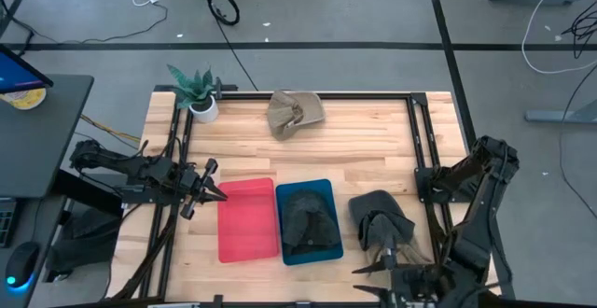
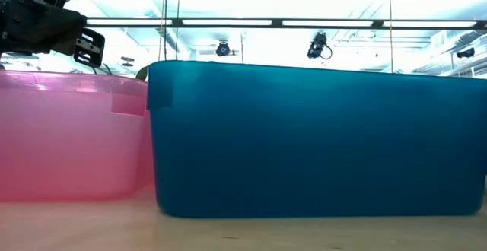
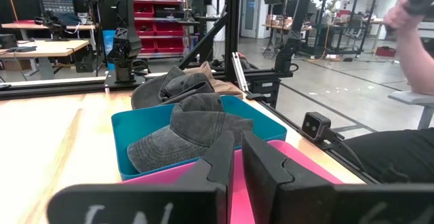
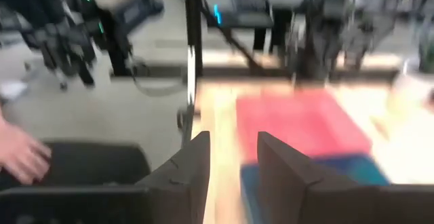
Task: Pick & Place hat
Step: Put the black cap into the blue bin
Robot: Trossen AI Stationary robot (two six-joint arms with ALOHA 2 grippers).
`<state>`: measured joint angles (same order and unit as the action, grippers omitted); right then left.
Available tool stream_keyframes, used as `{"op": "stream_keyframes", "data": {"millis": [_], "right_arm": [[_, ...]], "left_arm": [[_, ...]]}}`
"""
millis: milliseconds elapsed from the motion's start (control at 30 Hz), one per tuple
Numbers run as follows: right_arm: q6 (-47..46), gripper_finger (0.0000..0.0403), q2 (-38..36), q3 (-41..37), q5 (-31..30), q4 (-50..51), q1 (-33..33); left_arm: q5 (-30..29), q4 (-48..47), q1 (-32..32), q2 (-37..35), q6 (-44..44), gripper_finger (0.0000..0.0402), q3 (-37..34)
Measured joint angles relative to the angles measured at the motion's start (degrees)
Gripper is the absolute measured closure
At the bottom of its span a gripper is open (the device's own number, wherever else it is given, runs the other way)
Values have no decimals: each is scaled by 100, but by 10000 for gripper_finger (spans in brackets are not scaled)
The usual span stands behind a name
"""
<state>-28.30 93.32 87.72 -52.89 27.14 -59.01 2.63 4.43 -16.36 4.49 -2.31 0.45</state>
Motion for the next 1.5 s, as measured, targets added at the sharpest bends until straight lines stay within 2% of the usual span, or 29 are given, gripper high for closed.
{"op": "stream_keyframes", "data": {"millis": [267,433,733,1300,1400,1500], "right_arm": [[-2634,277,344,2,1972,2255,313],[-3434,277,724,0,2684,3208,302],[-4789,277,944,-10,2746,4542,116],[-4633,275,948,-26,2685,4464,-27],[-4591,259,951,-144,2727,4486,-19],[-4630,226,951,-486,3013,4458,50]], "left_arm": [[0,0,0,0,0,367,2],[0,0,0,0,0,367,0],[0,0,0,0,1,367,1],[0,0,0,0,0,367,0],[0,0,0,0,2,367,2],[0,0,0,0,2,367,2]]}}
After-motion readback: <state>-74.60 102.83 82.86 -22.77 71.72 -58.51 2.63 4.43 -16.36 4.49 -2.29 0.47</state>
